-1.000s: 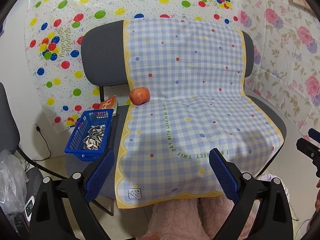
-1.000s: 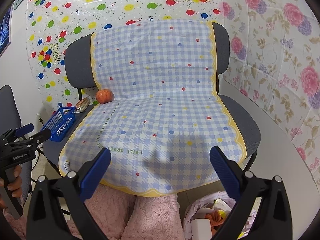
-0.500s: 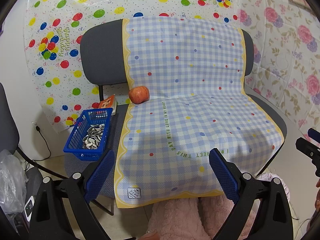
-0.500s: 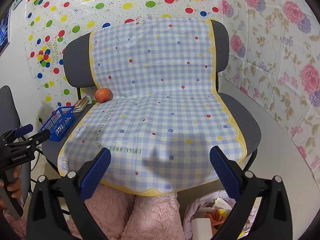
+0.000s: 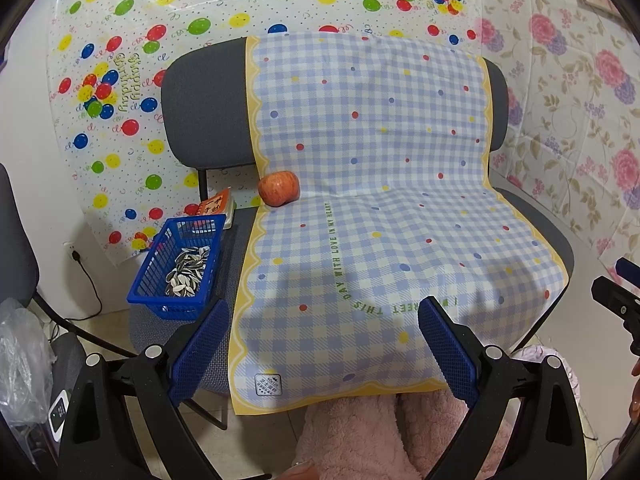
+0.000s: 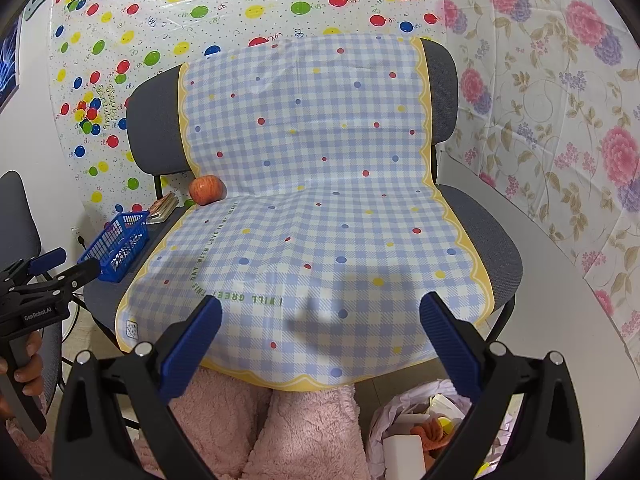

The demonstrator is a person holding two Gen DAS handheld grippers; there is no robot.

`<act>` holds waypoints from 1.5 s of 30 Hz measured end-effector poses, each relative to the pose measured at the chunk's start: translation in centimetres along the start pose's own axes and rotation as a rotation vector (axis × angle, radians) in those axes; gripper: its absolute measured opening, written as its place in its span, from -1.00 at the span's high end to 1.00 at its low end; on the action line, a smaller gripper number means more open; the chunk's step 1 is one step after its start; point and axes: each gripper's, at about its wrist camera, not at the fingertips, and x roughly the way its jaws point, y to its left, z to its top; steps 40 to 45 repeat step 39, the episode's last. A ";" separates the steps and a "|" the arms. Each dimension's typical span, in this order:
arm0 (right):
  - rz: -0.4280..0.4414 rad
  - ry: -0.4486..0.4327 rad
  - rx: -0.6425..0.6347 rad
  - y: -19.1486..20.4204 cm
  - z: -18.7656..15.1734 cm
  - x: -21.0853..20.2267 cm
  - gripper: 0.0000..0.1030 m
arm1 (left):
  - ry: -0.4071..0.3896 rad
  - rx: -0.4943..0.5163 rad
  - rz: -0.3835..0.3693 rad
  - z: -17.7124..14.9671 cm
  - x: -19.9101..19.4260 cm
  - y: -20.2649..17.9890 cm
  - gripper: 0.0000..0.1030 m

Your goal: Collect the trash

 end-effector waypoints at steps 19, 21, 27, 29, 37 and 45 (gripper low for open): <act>-0.005 0.007 0.004 0.1 -0.4 0.4 -0.88 | 0.008 -0.010 -0.002 -0.5 0.2 0.2 -0.83; -0.006 0.007 0.006 0.0 -0.5 0.5 -0.88 | 0.008 -0.008 -0.004 -0.4 0.3 0.2 -0.83; -0.004 0.022 0.012 -0.3 -0.5 1.5 -0.88 | -0.003 0.002 -0.021 -0.6 0.5 0.1 -0.83; 0.000 0.030 0.018 -0.5 -0.4 2.0 -0.88 | -0.014 0.013 -0.035 -0.3 1.0 0.2 -0.83; -0.040 0.056 0.023 -3.5 1.5 8.8 -0.88 | 0.010 0.034 -0.100 0.5 5.4 -0.9 -0.88; -0.068 0.050 0.022 -5.0 2.6 11.5 -0.88 | -0.013 0.046 -0.076 0.5 6.4 -1.3 -0.88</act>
